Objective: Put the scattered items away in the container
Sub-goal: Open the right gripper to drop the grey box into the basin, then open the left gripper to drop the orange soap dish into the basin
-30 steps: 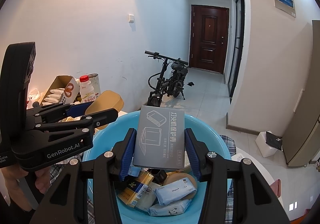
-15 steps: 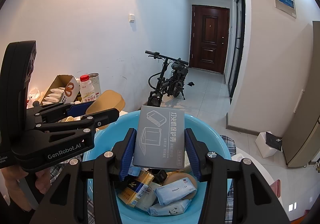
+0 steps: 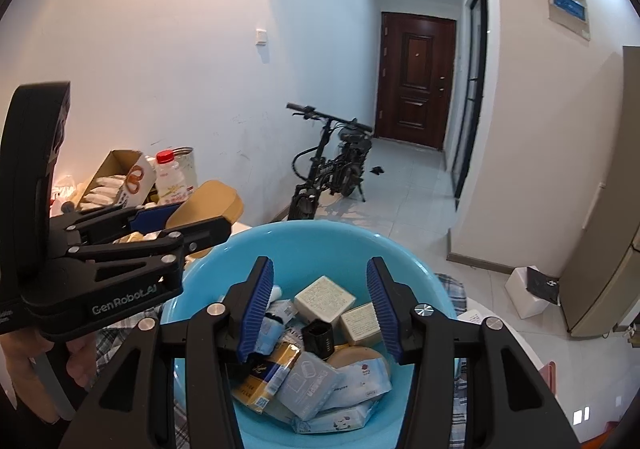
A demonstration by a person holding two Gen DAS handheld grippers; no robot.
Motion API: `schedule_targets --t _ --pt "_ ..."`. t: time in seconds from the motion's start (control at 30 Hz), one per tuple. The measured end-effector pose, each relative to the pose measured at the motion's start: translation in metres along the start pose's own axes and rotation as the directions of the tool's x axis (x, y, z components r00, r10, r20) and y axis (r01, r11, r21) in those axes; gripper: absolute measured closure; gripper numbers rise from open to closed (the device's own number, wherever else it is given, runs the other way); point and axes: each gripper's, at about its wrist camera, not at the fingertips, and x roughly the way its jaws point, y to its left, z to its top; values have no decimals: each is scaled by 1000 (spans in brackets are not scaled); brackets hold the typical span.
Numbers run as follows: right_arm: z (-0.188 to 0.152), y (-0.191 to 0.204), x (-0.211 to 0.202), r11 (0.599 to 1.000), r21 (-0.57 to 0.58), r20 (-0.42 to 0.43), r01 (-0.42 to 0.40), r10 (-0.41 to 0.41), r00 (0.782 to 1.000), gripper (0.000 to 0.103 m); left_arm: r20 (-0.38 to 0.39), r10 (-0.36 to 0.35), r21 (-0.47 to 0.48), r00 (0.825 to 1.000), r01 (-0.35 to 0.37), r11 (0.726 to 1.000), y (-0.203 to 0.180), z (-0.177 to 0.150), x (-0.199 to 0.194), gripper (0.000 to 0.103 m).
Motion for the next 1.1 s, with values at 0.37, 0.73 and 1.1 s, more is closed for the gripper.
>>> schedule_targets --t 0.37,0.73,1.1 --pt "6 -27 -18 990 85 60 111 -116 991 0 -3 -3 13 1000 3 1000 -6 -2 2 61" --pt "8 -21 -17 992 68 58 102 -106 993 0 0 0 11 1000 0 1000 -7 -3 3 61" --pt "12 -17 -26 996 61 77 68 -73 994 0 -2 -5 18 1000 5 1000 -6 -3 2 61"
